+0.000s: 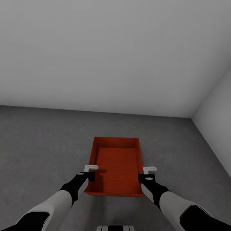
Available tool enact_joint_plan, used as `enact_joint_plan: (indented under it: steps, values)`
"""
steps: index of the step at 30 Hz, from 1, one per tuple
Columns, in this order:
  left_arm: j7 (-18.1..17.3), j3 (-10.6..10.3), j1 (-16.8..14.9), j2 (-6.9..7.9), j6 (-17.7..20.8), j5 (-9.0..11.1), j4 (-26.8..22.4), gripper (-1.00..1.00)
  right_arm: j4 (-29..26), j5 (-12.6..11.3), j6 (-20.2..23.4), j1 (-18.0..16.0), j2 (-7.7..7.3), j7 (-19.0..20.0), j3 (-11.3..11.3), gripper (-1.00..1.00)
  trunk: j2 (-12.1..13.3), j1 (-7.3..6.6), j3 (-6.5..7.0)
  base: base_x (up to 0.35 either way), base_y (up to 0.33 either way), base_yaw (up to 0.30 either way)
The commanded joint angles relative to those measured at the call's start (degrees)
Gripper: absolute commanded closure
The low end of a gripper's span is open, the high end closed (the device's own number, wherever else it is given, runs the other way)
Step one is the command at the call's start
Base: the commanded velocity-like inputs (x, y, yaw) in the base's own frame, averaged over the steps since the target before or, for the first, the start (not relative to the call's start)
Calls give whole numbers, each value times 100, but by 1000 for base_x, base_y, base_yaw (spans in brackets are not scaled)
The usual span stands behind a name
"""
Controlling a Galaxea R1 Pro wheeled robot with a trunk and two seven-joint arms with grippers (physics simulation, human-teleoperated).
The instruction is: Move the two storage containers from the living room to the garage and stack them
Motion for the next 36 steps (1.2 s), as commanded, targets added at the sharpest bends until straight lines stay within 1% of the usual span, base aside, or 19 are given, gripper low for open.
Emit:
enact_joint_plan:
  steps: [1,29,34,36]
  values:
    - [49,62,3,3,38,-4,1,100,-125,36,-85,-5,-6,160,-113,100,-43,21,-23,0,0,0]
    - [49,63,3,3,38,-4,1,100,-123,36,-85,-5,-4,168,-105,100,-1166,636,-525,0,0,0]
    - [49,63,3,3,38,-4,1,100,-125,36,-83,-5,-5,168,-105,100,-1173,649,-636,0,0,0]
    - [49,63,3,3,38,-4,1,100,-124,36,-82,-5,-4,168,-105,100,-1173,649,-636,0,0,0]
